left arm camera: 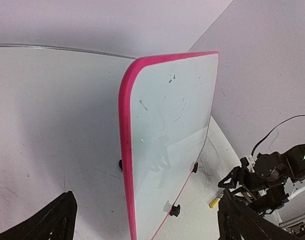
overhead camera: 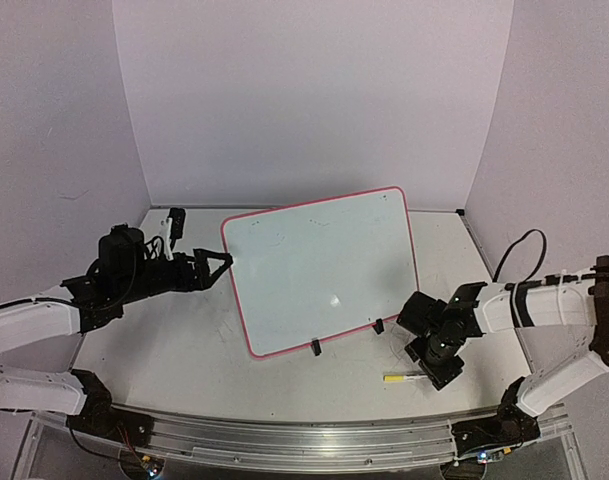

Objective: Write a sentence on the whiteboard
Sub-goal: Pick up the whiteboard marker from the corner of the board, then pass from the right arm to the left, then open the pen cap from the whiteboard marker.

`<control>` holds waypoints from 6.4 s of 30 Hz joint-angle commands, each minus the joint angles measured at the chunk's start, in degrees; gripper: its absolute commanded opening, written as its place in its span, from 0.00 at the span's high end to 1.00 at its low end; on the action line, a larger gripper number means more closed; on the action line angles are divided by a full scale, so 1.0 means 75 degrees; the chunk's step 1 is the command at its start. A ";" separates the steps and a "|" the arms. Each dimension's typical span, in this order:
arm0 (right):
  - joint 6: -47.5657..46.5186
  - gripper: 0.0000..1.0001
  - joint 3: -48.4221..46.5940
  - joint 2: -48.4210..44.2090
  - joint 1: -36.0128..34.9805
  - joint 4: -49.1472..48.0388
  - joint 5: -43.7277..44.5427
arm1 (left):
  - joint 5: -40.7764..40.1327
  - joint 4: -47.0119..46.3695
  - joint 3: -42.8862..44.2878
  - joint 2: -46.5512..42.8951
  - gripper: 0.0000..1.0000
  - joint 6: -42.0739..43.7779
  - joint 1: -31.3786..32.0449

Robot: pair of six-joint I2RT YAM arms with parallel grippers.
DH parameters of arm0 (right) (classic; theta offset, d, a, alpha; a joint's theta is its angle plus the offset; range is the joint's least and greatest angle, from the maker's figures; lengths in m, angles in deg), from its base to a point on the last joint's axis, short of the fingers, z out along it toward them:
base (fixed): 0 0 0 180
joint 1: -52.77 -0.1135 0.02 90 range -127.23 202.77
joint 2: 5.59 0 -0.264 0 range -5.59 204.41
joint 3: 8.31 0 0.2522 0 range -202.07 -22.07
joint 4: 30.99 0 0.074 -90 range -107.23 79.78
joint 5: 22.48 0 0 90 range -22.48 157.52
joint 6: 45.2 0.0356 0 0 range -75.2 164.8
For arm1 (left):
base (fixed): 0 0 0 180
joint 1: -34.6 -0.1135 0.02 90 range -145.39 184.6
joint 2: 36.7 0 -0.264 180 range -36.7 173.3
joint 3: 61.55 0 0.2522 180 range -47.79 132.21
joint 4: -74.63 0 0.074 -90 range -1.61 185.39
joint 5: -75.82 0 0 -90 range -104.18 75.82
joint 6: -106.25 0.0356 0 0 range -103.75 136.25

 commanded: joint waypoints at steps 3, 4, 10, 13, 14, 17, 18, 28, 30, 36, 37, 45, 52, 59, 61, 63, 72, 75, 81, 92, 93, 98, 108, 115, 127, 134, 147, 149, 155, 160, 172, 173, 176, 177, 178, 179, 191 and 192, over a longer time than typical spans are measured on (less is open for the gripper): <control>-0.0052 0.46 -0.0479 0.1001 0.0161 0.0201 -0.0258 | 0.0091 0.1384 0.0764 -0.0543 0.01 0.0632 0.0020; -0.0031 0.51 -0.0499 0.1092 0.0162 0.0200 -0.0308 | 0.0177 0.1494 0.0863 -0.0550 0.01 0.0681 0.0024; 0.0141 0.69 -0.0313 0.1209 0.0159 0.0146 -0.0549 | 0.1028 0.1723 0.1503 -0.0360 0.01 0.0697 0.0045; 0.0210 0.77 -0.0136 0.0977 0.0161 0.0030 -0.0511 | 0.1188 0.1713 0.1791 -0.0207 0.02 0.0584 0.0099; 0.0214 0.81 -0.0108 0.0887 0.0162 -0.0002 -0.0466 | 0.1202 0.1715 0.1885 -0.0145 0.03 0.0542 0.0122; 0.0144 0.98 -0.0039 0.0595 0.0155 -0.0079 -0.0256 | 0.1168 0.1720 0.2081 0.0075 0.05 0.0416 0.0223; 0.0123 1.00 0.0003 0.0473 0.0154 -0.0097 -0.0182 | 0.1141 0.1720 0.2139 0.0171 0.05 0.0349 0.0260; -0.1357 1.00 0.0504 -0.1584 0.0015 -0.0581 0.1039 | -0.0184 0.1671 0.2915 0.1331 0.09 -0.0132 0.1882; -0.2240 1.00 0.0736 -0.2334 0.0000 -0.0954 0.1437 | -0.0791 0.1632 0.3069 0.1574 0.09 -0.0128 0.2454; -0.7756 1.00 0.1777 -0.5059 -0.0036 -0.4937 0.0698 | -0.1083 0.0957 0.3440 0.2514 0.06 -0.0376 0.3416; -0.8481 1.00 0.1847 -0.5305 -0.0042 -0.5897 0.0230 | -0.0907 0.0746 0.3450 0.2647 0.04 -0.0483 0.3440; -0.9531 1.00 0.1047 -0.3710 -0.0116 -0.9656 -0.1245 | 0.1412 -0.0893 0.3768 0.3654 0.02 -0.0973 0.3487; -0.9464 1.00 0.0153 -0.2527 -0.0378 -1.1117 -0.1815 | 0.1568 -0.2098 0.3418 0.3654 0.17 -0.1421 0.3496; -0.9164 1.00 -0.0179 -0.2432 -0.0498 -1.1282 -0.2127 | 0.0713 -0.2113 0.3070 0.3444 0.19 -0.1523 0.3496; -0.9075 1.00 -0.0213 -0.2373 -0.0535 -1.1408 -0.2245 | 0.0892 -0.2129 0.3226 0.3535 0.21 -0.1502 0.3496; -0.9013 1.00 -0.0264 -0.2289 -0.0585 -1.1474 -0.2319 | 0.1073 -0.2158 0.3378 0.3626 0.26 -0.1450 0.3496; -0.8901 1.00 -0.0367 -0.1981 -0.0697 -1.1614 -0.2543 | 0.1347 -0.2267 0.3565 0.3675 0.55 -0.1285 0.3496; -0.8864 1.00 -0.0349 -0.1980 -0.0701 -1.1613 -0.2557 | 0.1252 -0.2264 0.3476 0.3574 0.66 -0.1199 0.3495; -0.8772 0.99 -0.0657 -0.1959 -0.0695 -1.0961 -0.2633 | 0.1182 -0.2245 0.3257 0.3412 0.87 -0.0881 0.3483; -1.1505 0.02 -0.2953 -0.2297 -0.0694 -0.4390 -0.1158 | -0.0071 0.1651 0.3952 0.2816 1.00 0.3110 0.3461; -1.1595 0.02 -0.3055 -0.2311 -0.0683 -0.4111 -0.0840 | -0.0100 0.1837 0.3958 0.2733 1.00 0.3397 0.3461; -1.1850 0.02 -0.3878 -0.1759 0.0231 -0.2930 -0.2834 | 0.0010 0.2402 0.3993 0.2388 1.00 0.4010 0.3455; -1.2223 0.11 -0.4914 -0.0545 0.0251 -0.2007 -0.5802 | 0.0340 0.3867 0.4666 0.2692 1.00 0.4587 0.3461; -1.2328 0.34 -0.5290 0.0263 0.0021 -0.1985 -0.6678 | 0.0784 0.4369 0.4933 0.3008 1.00 0.4629 0.3461; -1.2608 0.56 -0.5492 0.0962 -0.0009 -0.1831 -0.7465 | 0.0795 0.4609 0.4778 0.2861 1.00 0.4757 0.3461; -1.2950 0.60 -0.5548 0.1124 0.0000 -0.1555 -0.7804 | 0.0739 0.4799 0.4780 0.2836 1.00 0.4876 0.3463; -1.3158 0.78 -0.5655 0.1407 -0.0020 -0.1407 -0.7822 | 0.0693 0.4907 0.4753 0.2855 1.00 0.4913 0.3463; -1.3169 0.78 -0.5628 0.1421 -0.0015 -0.1408 -0.7834 | 0.0655 0.4907 0.4718 0.2827 1.00 0.4917 0.3461; -1.3145 0.70 -0.5561 0.1379 -0.0020 -0.1462 -0.7791 | 0.0557 0.4896 0.4617 0.2776 1.00 0.4885 0.3462; -1.2890 0.63 -0.5404 0.1092 -0.0015 -0.1707 -0.7165 | 0.0249 0.4896 0.4585 0.2694 1.00 0.4782 0.3461; -1.0461 0.02 -0.2331 -0.1538 -0.0001 -0.5979 -0.4391 | -0.0106 0.4805 0.4515 0.2563 1.00 0.4707 0.3460; -1.0544 0.02 -0.2040 -0.1677 -0.0002 -0.6445 -0.4472 | -0.0128 0.4798 0.4520 0.2554 1.00 0.4708 0.3461; -1.0546 0.06 -0.2058 -0.1417 -0.0003 -0.6788 -0.4784 | -0.0203 0.4717 0.4540 0.2500 1.00 0.4673 0.3461; -1.0506 0.11 -0.2303 -0.1151 -0.0005 -0.6570 -0.4881 | -0.0236 0.4669 0.4537 0.2473 1.00 0.4652 0.3461; -1.0476 0.16 -0.2465 -0.0957 -0.0019 -0.6388 -0.5044 | -0.0281 0.4618 0.4532 0.2433 1.00 0.4623 0.3461; -1.0430 0.20 -0.2516 -0.0807 -0.0052 -0.6491 -0.5278 | -0.0333 0.4561 0.4526 0.2384 1.00 0.4608 0.3461; -1.0964 0.34 -0.1810 -0.0746 -0.1290 -0.8510 -0.3877 | -0.0183 0.4462 0.4581 0.2418 1.00 0.4585 0.3461; -1.0899 0.36 -0.1745 -0.0721 -0.1334 -0.8619 -0.3701 | -0.0173 0.4462 0.4595 0.2421 1.00 0.4586 0.3461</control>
